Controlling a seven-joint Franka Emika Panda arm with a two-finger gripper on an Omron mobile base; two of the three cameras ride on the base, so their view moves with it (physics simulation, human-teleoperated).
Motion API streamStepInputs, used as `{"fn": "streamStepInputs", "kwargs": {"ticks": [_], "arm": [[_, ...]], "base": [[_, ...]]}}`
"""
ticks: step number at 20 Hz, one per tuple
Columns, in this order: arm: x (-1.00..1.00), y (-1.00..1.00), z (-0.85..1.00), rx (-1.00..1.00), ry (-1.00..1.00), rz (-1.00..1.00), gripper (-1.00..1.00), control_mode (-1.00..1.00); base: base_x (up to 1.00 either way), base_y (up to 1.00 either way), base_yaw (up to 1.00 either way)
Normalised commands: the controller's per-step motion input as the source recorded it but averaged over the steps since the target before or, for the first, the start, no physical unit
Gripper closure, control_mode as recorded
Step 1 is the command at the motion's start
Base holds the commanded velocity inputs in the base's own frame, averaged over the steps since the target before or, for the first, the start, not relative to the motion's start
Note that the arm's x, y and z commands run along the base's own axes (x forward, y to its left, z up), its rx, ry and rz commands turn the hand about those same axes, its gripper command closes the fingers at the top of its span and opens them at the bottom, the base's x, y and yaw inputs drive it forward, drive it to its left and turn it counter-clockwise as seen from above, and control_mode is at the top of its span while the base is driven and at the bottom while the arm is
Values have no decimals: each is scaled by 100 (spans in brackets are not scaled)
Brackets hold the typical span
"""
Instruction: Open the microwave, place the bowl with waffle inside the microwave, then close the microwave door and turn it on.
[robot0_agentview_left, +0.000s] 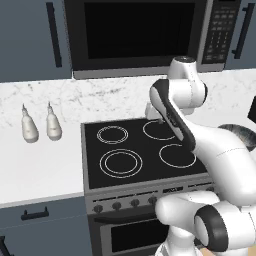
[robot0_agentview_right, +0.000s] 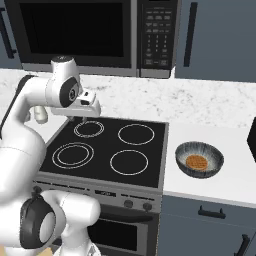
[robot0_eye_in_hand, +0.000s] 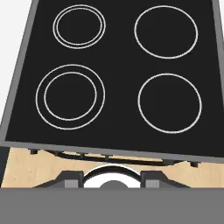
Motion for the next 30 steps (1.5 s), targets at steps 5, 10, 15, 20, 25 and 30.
{"fn": "streamStepInputs", "kwargs": {"ticks": [5,10,15,20,25,30], "arm": [[-54,-5,0,0,-16,0,-100,-100],[-57,-40,4,4,-53,0,-100,-100],[-3,-100,62,16,-44,0,-100,-100],[0,-60,89,10,-37,-1,-100,-100],[0,-14,99,0,-35,-3,-100,-100],[0,4,60,-2,-20,-11,-100,-100]], "base": [[0,0,0],[0,0,0],[0,0,0],[0,0,0],[0,0,0],[0,0,0]]}}
